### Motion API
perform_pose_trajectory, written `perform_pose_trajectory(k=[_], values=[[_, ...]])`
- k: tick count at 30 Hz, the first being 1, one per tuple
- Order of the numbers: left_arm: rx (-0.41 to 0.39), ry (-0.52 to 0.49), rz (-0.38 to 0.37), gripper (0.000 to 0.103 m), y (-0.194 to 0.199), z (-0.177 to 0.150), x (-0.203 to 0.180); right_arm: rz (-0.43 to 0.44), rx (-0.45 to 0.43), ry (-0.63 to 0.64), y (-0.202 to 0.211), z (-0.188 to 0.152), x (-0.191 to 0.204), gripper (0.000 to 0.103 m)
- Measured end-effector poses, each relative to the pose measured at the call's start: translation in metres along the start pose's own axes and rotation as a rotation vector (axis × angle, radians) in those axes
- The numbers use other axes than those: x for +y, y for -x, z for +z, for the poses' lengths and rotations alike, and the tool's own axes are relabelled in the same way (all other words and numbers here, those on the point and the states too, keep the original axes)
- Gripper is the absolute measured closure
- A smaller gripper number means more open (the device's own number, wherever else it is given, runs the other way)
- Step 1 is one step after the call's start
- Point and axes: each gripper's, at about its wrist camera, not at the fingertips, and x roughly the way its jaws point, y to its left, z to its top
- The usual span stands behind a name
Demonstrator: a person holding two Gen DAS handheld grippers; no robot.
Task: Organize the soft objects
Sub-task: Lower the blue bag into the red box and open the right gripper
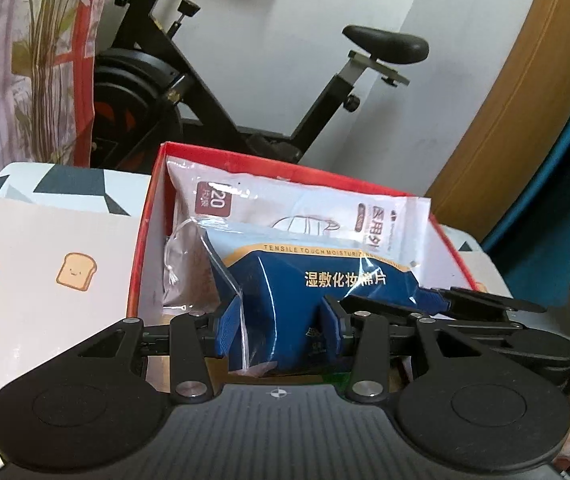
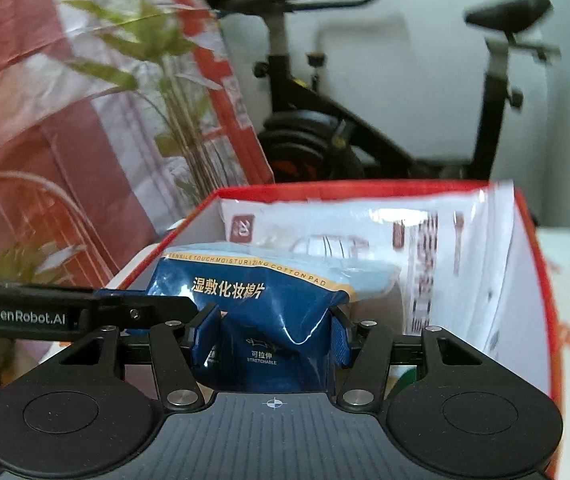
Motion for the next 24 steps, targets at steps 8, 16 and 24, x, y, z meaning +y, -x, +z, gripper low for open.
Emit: perform_pose_trajectory(k=[8, 16, 24], values=[[0.032, -0.052, 0.060, 0.057, -0.012, 0.000, 0.006, 0.063, 0.071, -0.194, -0.014, -0.015, -0.026, 0.058], [0.017, -0.028, 0.126, 0.057, -0.011, 0.004, 0.008, 0.041, 0.194, -0.237, -0.027, -0.016, -0.026, 0.058], [0.003, -0.043, 0.140, 0.056, -0.003, 0.004, 0.003, -0.040, 0.217, -0.262, -0.021, -0.013, -0.029, 0.053]])
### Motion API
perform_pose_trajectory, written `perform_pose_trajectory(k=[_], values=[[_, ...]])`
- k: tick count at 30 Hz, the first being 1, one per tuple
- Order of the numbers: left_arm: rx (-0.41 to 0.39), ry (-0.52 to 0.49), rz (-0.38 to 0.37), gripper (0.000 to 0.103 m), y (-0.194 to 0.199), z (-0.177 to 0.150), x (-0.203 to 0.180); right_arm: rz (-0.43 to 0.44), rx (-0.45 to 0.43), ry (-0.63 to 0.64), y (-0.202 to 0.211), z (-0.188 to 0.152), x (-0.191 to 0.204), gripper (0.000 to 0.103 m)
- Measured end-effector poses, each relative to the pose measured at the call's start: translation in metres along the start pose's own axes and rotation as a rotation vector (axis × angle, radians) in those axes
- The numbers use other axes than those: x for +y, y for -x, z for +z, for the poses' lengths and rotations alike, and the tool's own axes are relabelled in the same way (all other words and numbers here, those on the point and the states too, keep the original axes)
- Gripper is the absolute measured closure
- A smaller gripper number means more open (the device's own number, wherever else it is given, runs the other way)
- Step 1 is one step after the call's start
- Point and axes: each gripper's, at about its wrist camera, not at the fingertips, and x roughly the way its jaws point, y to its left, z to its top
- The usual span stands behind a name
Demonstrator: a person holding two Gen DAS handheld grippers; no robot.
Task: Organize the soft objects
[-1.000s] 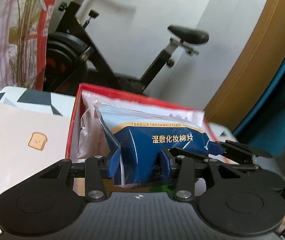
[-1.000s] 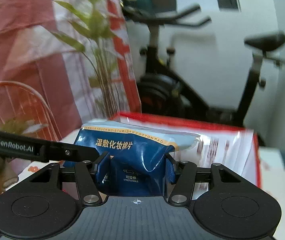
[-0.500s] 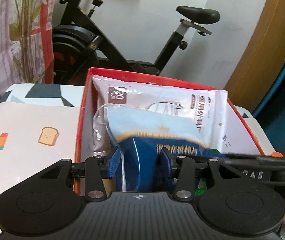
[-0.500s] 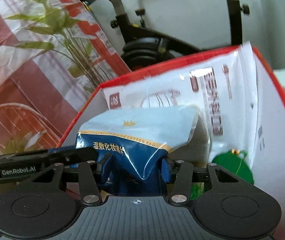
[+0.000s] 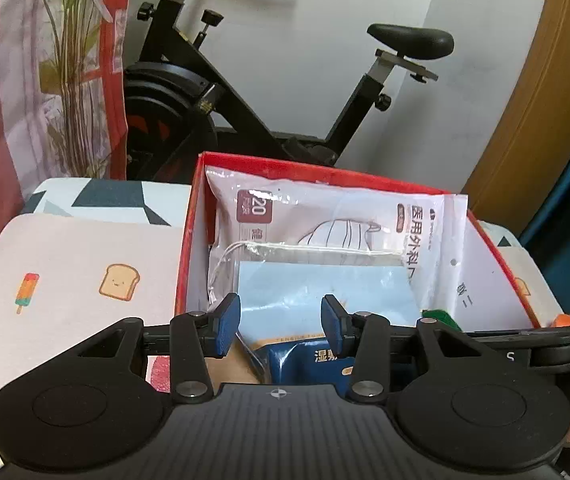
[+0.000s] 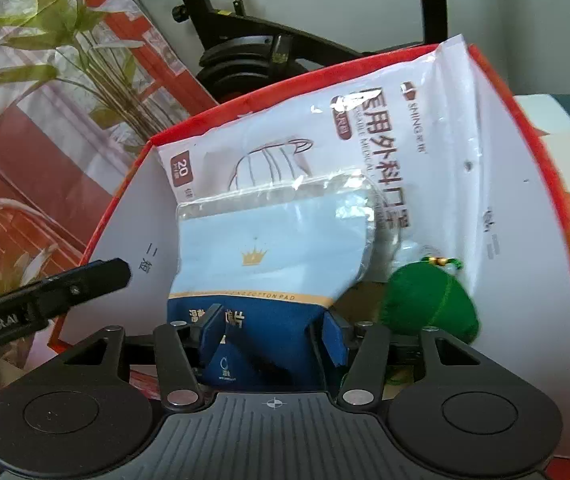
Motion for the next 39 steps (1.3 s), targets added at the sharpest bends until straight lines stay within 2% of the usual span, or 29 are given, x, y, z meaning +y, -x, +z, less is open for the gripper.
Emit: perform_pose_trajectory(k=[3, 8, 12, 16, 19, 30, 39], values=[[-0.016, -0.003, 0.003, 0.056, 0.006, 0.001, -0.001, -0.020, -0.030, 0.029, 0.013, -0.001, 0.001, 0.053], [-0.045, -0.028, 0.009, 0.056, 0.021, 0.000, -0.009, -0.055, -0.129, 0.124, 0.048, -0.003, 0.010, 0.053], [-0.073, -0.048, 0.025, 0.056, 0.037, -0.006, -0.015, -0.098, -0.215, 0.205, 0.076, -0.010, 0.020, 0.048], [-0.097, -0.058, 0.034, 0.056, 0.055, -0.017, -0.018, -0.119, -0.292, 0.275, 0.103, -0.030, 0.025, 0.046], [-0.111, -0.068, 0.033, 0.056, 0.070, -0.031, -0.019, -0.118, -0.319, 0.301, 0.116, -0.049, 0.026, 0.046], [-0.096, -0.059, 0.032, 0.056, 0.097, -0.094, -0.022, -0.107, -0.364, 0.316, 0.133, -0.121, 0.021, 0.046], [-0.064, 0.015, 0.044, 0.056, 0.103, -0.148, -0.011, -0.071, -0.252, 0.346, 0.114, -0.178, 0.023, 0.050]])
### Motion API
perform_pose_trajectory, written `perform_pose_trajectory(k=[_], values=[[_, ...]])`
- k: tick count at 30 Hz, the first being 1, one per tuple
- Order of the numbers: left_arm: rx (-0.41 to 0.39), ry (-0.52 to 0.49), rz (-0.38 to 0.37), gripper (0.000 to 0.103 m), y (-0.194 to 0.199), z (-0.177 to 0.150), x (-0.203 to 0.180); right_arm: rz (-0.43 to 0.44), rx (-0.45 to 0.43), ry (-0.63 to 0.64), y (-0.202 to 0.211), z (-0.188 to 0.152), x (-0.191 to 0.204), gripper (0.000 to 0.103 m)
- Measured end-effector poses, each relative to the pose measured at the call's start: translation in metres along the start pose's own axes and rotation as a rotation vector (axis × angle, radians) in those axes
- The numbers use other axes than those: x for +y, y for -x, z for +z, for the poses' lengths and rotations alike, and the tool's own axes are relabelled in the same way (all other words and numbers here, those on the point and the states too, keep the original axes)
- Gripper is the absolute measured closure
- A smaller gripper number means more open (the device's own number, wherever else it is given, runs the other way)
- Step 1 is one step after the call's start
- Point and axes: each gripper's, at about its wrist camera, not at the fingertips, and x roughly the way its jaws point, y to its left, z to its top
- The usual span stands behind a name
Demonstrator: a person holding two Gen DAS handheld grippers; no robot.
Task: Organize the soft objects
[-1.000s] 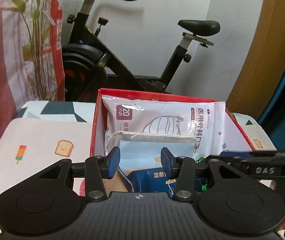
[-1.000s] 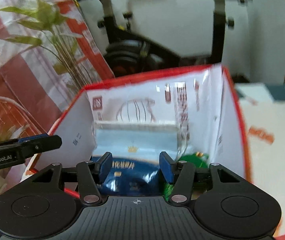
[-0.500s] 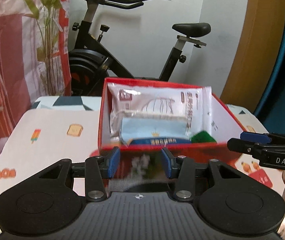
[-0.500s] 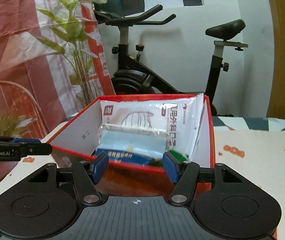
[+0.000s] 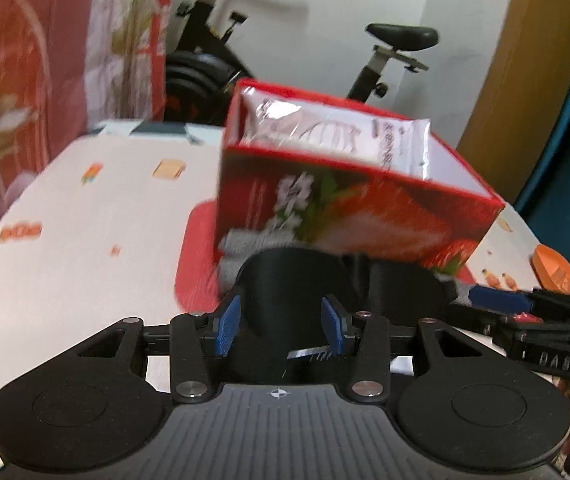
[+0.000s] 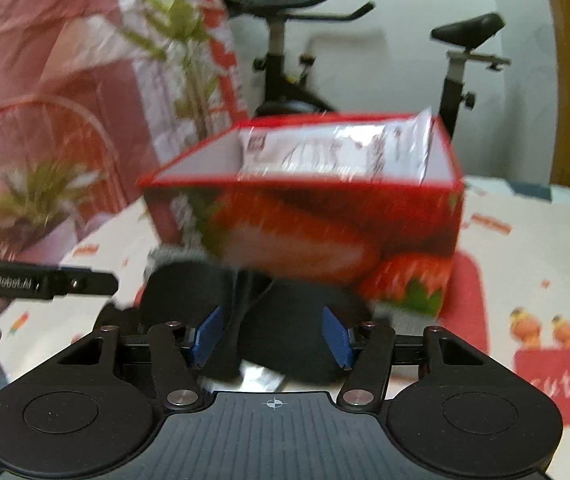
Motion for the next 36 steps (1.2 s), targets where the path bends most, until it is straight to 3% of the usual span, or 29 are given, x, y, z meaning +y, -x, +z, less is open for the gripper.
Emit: perform_pose_trajectory(k=[8, 19, 24, 26, 36], values=[[0.023, 0.102, 0.052, 0.056, 0.003, -0.031, 0.027, 0.075, 0.073, 0.057, -0.010, -0.031, 0.026, 0.055], [0.059, 0.210, 0.069, 0.056, -0.007, -0.045, 0.047, 0.115, 0.122, 0.150, -0.027, -0.048, 0.047, 0.057], [0.077, 0.227, 0.071, 0.056, -0.012, -0.049, 0.048, 0.098, 0.147, 0.162, -0.027, -0.052, 0.045, 0.081], [0.079, 0.229, 0.075, 0.056, -0.012, -0.050, 0.048, 0.098, 0.151, 0.152, -0.027, -0.051, 0.042, 0.096], [0.079, 0.227, 0.072, 0.056, -0.012, -0.050, 0.047, 0.079, 0.128, 0.085, -0.014, -0.039, 0.022, 0.096]])
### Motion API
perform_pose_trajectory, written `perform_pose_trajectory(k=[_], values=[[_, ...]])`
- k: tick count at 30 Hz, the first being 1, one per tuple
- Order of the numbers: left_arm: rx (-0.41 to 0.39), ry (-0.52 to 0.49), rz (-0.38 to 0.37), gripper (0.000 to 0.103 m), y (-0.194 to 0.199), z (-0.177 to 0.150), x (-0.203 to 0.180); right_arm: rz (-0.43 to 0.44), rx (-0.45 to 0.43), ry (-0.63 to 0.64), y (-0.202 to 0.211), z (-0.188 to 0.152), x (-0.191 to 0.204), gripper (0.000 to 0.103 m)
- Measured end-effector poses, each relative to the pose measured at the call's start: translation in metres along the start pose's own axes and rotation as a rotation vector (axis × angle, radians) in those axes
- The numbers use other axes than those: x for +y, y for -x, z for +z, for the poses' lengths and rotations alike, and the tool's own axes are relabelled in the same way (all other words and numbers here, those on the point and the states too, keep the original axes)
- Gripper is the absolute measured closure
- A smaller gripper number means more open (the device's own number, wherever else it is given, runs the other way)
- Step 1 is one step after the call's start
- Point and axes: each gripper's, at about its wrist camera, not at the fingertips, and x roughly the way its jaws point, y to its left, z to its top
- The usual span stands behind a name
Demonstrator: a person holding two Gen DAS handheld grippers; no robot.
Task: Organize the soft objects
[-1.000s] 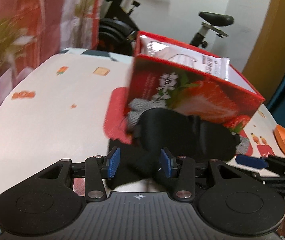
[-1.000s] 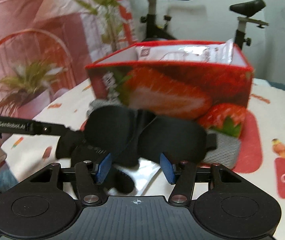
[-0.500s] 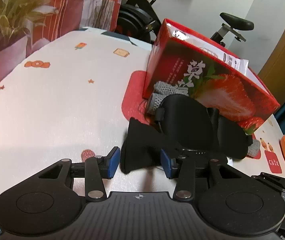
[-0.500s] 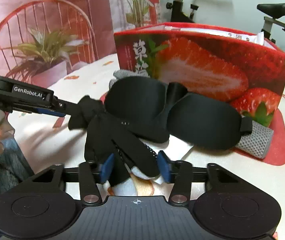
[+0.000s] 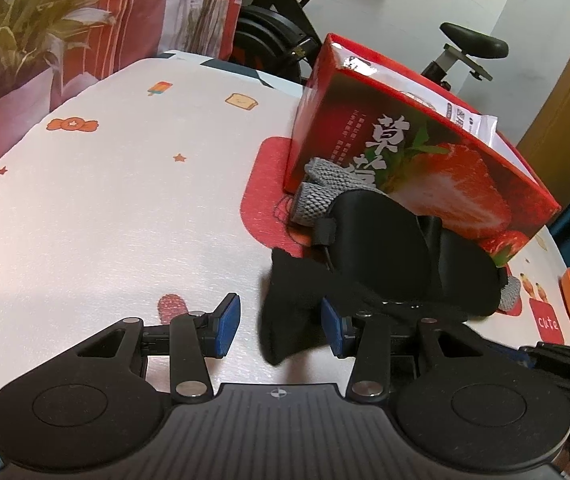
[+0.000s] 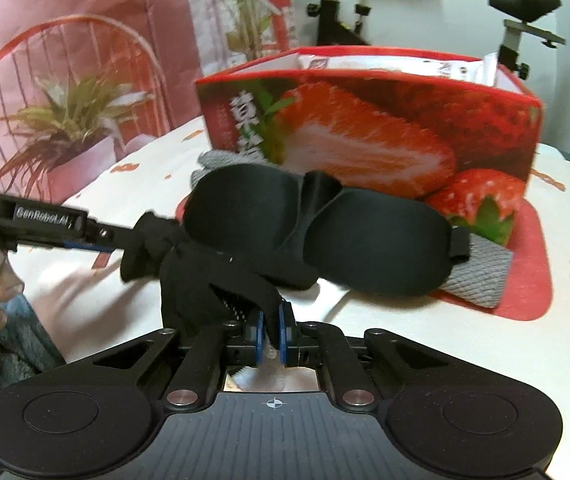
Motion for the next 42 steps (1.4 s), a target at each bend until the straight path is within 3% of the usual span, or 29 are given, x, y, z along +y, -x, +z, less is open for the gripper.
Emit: perform_pose_trajectory(k=[11, 30, 33, 34, 37, 42], values=[[0.008, -0.062, -0.075, 0.054, -0.005, -0.006, -0.019, -0.080, 0.020, -0.096, -0.003, -0.006, -0.026, 0.096], [-0.028, 0.004, -0.237, 0.054, -0.034, -0.006, -0.013, -0.123, 0.013, -0.092, -0.008, -0.011, -0.028, 0.095], [-0.029, 0.023, -0.271, 0.066, -0.035, -0.007, -0.009, -0.128, 0.015, -0.091, -0.008, -0.010, -0.028, 0.095], [-0.024, 0.027, -0.284, 0.080, -0.035, -0.008, -0.008, -0.132, 0.014, -0.094, -0.008, -0.010, -0.028, 0.094], [0.005, -0.033, -0.243, 0.084, -0.037, -0.011, -0.013, -0.141, 0.000, -0.098, -0.004, -0.007, -0.030, 0.094], [0.002, -0.022, -0.267, 0.085, -0.036, -0.014, -0.009, -0.148, -0.023, -0.108, 0.004, -0.004, -0.031, 0.091]])
